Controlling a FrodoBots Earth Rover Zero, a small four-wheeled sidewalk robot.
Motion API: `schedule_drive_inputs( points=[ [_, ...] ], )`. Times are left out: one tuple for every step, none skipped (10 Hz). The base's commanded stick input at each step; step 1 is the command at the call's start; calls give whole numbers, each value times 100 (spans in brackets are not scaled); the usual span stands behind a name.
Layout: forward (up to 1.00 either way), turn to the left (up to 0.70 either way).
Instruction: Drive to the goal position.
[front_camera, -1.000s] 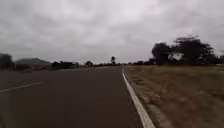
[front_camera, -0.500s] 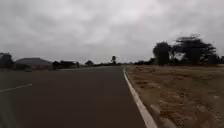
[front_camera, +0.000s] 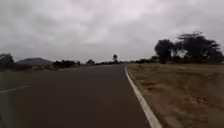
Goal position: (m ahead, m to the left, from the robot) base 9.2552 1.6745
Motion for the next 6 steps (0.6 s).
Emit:
schedule_drive_inputs(
  points=[
    [85,0],
    [85,0],
    [85,0],
    [85,0],
    [85,-13],
    [85,-26]
  ],
)
